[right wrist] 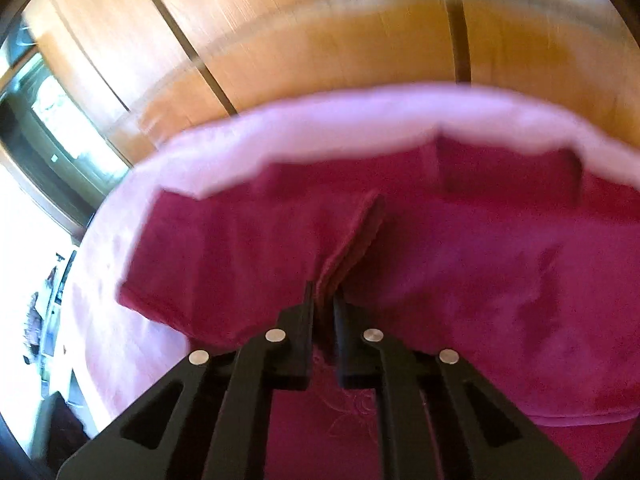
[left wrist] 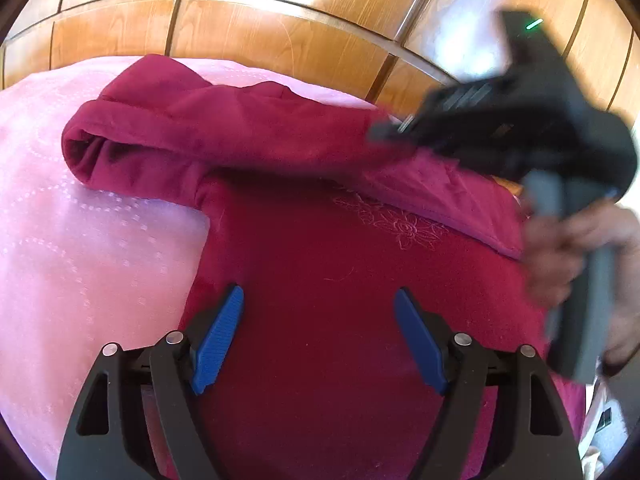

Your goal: Fold small clothes

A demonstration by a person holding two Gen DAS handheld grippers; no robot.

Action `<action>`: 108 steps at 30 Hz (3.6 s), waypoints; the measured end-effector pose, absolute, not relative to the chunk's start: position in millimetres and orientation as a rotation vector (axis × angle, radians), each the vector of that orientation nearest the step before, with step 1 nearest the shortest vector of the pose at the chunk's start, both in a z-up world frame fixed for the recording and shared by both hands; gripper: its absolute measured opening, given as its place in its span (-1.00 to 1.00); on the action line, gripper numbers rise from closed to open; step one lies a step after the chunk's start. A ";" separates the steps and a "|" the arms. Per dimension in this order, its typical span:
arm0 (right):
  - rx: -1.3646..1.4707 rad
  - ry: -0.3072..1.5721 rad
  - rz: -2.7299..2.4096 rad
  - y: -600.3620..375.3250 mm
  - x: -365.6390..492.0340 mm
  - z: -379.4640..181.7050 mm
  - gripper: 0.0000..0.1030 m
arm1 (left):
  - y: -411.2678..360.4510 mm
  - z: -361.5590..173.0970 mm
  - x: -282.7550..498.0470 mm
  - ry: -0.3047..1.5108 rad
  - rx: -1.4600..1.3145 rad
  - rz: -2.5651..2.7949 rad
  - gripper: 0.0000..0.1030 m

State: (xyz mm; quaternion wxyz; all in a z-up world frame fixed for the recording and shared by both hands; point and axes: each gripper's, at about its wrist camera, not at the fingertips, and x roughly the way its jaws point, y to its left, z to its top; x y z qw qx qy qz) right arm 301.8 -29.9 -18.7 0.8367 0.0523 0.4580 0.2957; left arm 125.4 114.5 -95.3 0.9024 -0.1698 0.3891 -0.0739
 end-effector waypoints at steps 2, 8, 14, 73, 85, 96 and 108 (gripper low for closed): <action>0.123 0.880 0.625 -48.2 295.1 13.7 -0.90 | 114.6 -95.5 124.3 0.805 -0.349 -0.152 0.48; 0.175 0.734 0.532 -131.1 280.2 65.3 -0.90 | 111.2 -95.6 123.5 0.810 -0.338 -0.145 0.48; 0.227 0.844 0.337 -206.3 292.0 14.9 -0.90 | 107.5 -94.9 125.9 0.816 -0.323 -0.135 0.48; 0.025 0.871 0.251 -198.3 306.8 -82.4 0.37 | 76.6 -86.0 221.9 0.870 -0.055 -0.018 0.51; 0.015 0.873 0.260 -193.4 308.3 -84.4 0.50 | 79.7 -89.4 220.2 0.864 -0.080 -0.021 0.54; -0.045 0.888 0.229 -184.3 305.3 -77.2 0.61 | 81.8 -81.3 213.1 0.854 -0.107 -0.019 0.54; 0.010 0.938 0.283 -215.8 224.1 -54.3 0.82 | 95.6 -60.0 127.3 0.814 -0.120 -0.020 0.54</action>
